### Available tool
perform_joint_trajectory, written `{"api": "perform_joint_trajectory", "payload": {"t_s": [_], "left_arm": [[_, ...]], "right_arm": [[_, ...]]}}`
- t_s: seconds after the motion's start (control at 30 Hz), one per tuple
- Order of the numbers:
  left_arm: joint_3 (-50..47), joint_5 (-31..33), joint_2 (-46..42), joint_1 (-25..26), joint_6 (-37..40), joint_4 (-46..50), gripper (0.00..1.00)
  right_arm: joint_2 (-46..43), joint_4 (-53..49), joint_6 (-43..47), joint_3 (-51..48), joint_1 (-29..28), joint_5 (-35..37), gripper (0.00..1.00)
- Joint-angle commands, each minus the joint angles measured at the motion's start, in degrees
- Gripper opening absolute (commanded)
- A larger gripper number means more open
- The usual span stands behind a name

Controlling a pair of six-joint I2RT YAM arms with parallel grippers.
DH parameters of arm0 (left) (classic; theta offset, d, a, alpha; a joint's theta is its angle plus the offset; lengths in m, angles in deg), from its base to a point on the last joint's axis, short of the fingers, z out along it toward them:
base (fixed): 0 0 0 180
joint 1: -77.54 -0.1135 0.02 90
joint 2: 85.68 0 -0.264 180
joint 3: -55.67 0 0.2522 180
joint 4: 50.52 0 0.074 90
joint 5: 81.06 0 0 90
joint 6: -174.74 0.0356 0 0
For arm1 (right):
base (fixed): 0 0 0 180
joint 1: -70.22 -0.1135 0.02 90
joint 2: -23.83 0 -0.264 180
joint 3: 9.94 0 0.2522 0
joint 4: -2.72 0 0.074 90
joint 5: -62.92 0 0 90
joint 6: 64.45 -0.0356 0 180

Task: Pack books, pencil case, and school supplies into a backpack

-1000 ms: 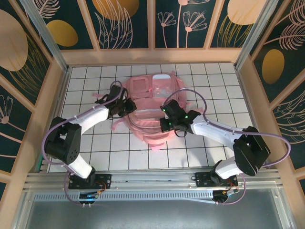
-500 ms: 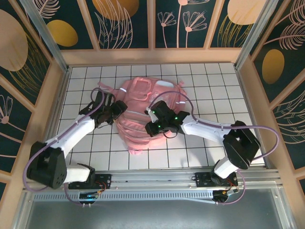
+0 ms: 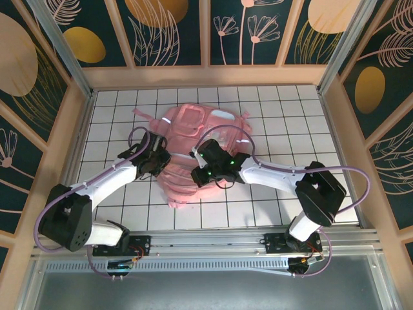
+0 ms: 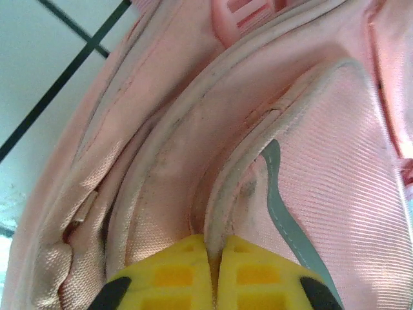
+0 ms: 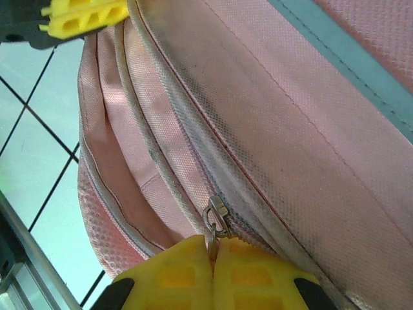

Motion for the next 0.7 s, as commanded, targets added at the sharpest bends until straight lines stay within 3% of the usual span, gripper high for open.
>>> {"api": "perform_joint_trajectory", "payload": {"t_s": [0.0, 0.13, 0.33, 0.43, 0.53, 0.67], "left_arm": [[0.8, 7.5, -0.8, 0.0, 5.4, -0.8, 0.00], [1.8, 8.5, -0.9, -1.7, 10.7, 1.4, 0.00], [1.6, 0.2, 2.3, -7.1, 18.1, -0.2, 0.00], [2.6, 0.3, 3.8, -8.1, 21.3, 0.1, 0.00], [4.4, 0.1, 5.4, -8.6, 25.5, 0.6, 0.00], [6.3, -1.2, 8.0, -9.2, 30.5, 0.6, 0.00]], "right_arm": [[-0.6, -0.7, -1.0, 0.5, -0.9, 3.2, 0.00], [-2.7, -3.7, 0.0, -2.3, 0.6, 7.0, 0.00], [-6.3, -6.0, 3.0, -6.7, 7.9, 7.0, 0.00], [-7.3, -6.4, 4.9, -8.3, 11.4, 6.6, 0.00], [-6.7, -5.1, 6.9, -9.1, 14.8, 9.6, 0.00], [-4.0, 3.2, 13.7, -9.3, 18.4, 7.5, 0.00]]}}
